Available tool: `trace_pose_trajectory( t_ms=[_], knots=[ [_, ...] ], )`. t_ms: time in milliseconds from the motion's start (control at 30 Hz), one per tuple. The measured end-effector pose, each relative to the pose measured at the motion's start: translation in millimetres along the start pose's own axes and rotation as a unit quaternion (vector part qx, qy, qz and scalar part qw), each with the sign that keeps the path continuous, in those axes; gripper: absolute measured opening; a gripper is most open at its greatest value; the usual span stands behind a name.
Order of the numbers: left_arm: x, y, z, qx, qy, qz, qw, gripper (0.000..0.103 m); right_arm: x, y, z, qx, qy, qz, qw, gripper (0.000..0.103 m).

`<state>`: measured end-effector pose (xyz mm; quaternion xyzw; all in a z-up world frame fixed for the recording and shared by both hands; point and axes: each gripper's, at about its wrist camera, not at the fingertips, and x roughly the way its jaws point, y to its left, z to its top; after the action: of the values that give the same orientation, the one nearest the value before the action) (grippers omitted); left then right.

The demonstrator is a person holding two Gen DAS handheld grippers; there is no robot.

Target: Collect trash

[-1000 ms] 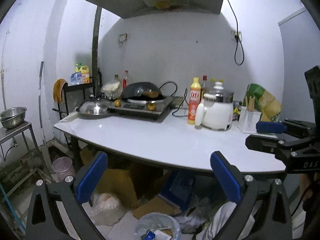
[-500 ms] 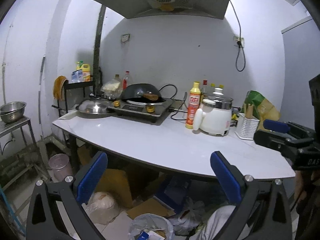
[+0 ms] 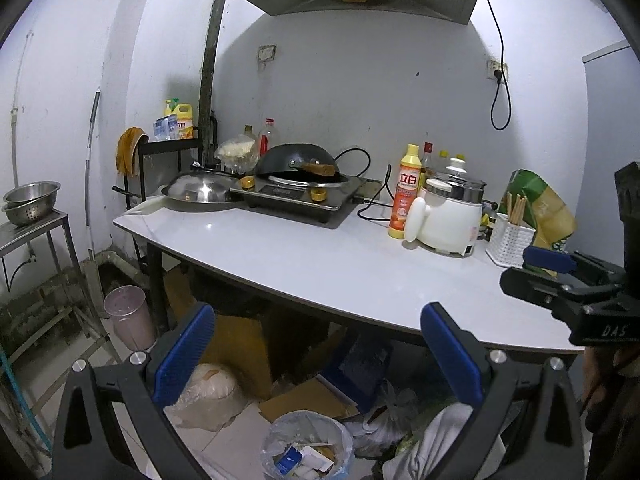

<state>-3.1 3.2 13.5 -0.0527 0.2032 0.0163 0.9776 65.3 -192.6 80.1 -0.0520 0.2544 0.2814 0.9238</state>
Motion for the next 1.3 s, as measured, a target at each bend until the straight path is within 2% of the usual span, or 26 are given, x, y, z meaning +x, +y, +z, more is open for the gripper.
trace_pose_trajectory(
  t_ms=[1300],
  knots=[
    [-3.4,-6.4,3.3,-0.010,-0.006,0.000,0.9999,0.103,5.6,-2.0,2.4,-0.003,0.002,0.001,1.000,0.089]
  ],
)
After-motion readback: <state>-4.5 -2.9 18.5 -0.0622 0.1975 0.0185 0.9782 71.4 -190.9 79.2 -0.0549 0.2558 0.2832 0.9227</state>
